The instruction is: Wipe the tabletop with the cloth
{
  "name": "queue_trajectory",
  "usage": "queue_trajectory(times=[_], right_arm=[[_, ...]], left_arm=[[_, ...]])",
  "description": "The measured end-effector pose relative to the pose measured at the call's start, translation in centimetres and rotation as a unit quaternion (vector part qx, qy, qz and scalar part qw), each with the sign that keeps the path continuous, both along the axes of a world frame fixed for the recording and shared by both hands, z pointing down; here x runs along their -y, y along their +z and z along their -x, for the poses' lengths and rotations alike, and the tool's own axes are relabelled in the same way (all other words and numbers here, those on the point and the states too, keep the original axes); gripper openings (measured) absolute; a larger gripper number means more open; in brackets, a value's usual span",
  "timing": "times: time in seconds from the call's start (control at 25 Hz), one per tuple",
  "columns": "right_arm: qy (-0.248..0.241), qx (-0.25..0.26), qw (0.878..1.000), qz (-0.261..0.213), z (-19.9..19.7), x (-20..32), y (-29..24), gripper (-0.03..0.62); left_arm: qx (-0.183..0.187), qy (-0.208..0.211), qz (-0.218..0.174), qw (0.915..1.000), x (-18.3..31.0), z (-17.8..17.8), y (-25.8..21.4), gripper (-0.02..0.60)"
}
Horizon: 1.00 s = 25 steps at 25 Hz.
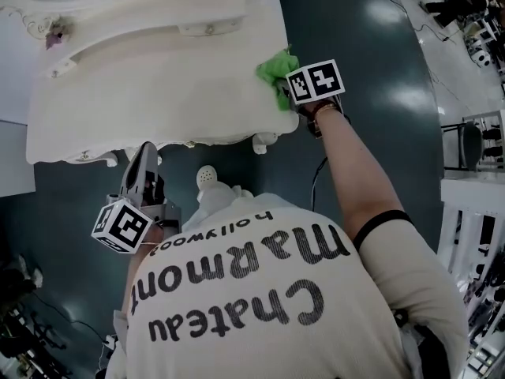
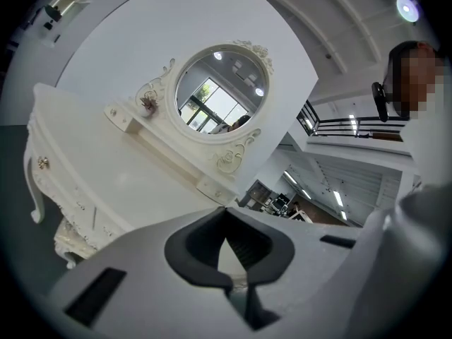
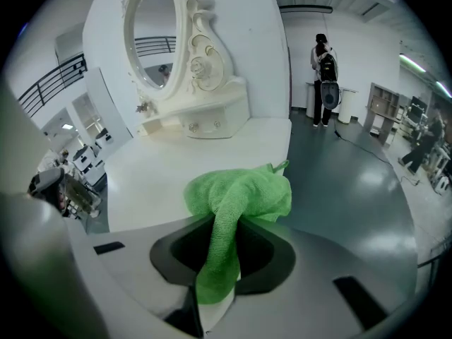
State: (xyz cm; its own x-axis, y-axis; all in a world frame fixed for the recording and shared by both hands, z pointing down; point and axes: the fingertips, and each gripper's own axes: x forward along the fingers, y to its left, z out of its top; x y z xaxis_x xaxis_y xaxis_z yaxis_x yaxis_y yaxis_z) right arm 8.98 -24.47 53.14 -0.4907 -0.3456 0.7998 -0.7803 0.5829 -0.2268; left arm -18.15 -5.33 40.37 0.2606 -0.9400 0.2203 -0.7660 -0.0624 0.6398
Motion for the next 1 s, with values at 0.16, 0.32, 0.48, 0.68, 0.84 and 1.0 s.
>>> queue_trajectory(times=[0.16,0.32,0.48,0.68,0.84,1.0], right_arm=[[0.006,0.011,1.000,-0.003,-0.2,0.1,-0.2,0.095],[0.018,0.015,1.000,-0.007,-0.2,0.2,-0.3,0.095],[0.054,0.027,0.998,0.004,-1.3,-0.2,-0.2,0.095],[0.137,0.053,0.989,0.023,-3.6,-0.9,0.0,0.098],[0.200,0.027,0.979,0.004,-6.3,-2.4,0.2,0.100],[0.246,0.009,0.969,0.004,-7.7,-4.5,0.3,0.100]], left_arm=[[0.007,-0.015,0.003,0.9999,-1.7,0.7,-0.1,0.006],[0.011,-0.021,0.004,0.9997,-3.1,1.5,-0.2,0.006],[0.010,-0.028,0.003,0.9996,-4.3,2.9,-0.3,0.006],[0.006,-0.025,0.002,0.9997,-4.8,5.0,-0.4,0.006],[0.008,-0.014,-0.003,0.9999,-4.8,6.9,-1.1,0.006],[0.007,-0.015,-0.003,0.9998,-4.8,9.1,-1.3,0.006]])
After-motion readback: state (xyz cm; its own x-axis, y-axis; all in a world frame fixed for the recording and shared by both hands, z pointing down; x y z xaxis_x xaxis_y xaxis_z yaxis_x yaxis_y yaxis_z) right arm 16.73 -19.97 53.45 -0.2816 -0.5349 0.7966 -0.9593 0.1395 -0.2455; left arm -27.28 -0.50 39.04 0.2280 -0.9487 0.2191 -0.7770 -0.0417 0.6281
